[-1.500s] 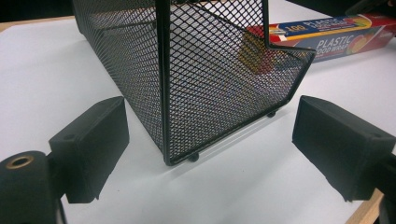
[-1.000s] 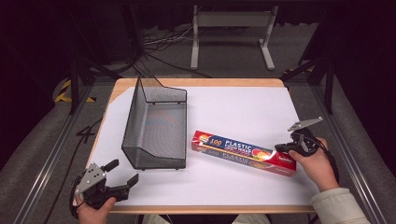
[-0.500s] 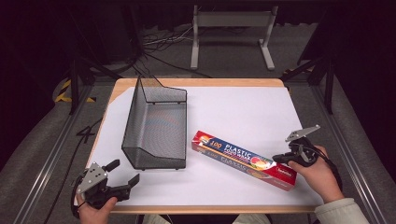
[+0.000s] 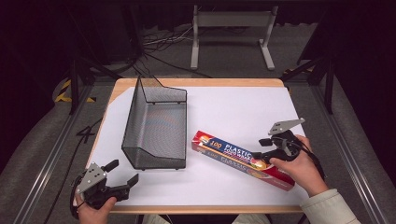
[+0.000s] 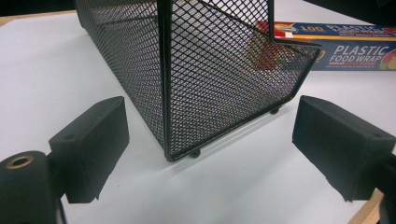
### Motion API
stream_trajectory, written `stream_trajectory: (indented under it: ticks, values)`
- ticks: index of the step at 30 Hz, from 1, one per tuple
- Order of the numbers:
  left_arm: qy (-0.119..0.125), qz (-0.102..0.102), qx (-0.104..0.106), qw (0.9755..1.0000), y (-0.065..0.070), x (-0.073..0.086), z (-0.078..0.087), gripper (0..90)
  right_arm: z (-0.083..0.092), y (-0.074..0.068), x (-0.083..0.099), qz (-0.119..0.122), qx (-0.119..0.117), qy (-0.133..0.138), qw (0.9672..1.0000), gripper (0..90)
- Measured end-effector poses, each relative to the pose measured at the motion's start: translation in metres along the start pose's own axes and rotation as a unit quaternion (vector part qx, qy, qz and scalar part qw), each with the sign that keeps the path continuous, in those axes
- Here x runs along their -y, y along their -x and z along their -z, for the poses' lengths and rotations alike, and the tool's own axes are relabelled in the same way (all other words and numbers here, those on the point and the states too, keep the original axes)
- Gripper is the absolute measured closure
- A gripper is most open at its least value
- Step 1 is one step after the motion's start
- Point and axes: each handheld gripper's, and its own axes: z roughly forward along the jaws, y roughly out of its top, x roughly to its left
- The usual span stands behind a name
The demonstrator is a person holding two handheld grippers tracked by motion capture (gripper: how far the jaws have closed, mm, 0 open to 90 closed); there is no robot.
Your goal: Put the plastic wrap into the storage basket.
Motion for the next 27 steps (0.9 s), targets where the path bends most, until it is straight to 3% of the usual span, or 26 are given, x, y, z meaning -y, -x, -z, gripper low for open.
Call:
stream_trajectory:
  ticks: [3, 10, 21, 27]
  values:
    - [0.0, 0.0, 0.0, 1.0, 0.0, 0.0, 0.0, 11.4, -0.012, -0.007, -0.006, 0.019, -0.009, -0.019, 0.9996, 25.3]
    - [0.0, 0.002, -0.001, 1.0, -0.001, 0.0, 0.0, 11.4, -0.03, -0.014, -0.01, 0.033, -0.015, -0.053, 0.9979, 17.8]
    - [-0.001, 0.002, 0.003, 1.0, -0.001, 0.001, -0.001, 11.3, -0.053, -0.013, -0.005, 0.042, -0.014, -0.114, 0.9925, 20.1]
    - [-0.003, 0.003, 0.007, 1.0, -0.001, 0.001, -0.001, 11.3, -0.059, -0.015, -0.005, 0.054, -0.018, -0.132, 0.9897, 27.4]
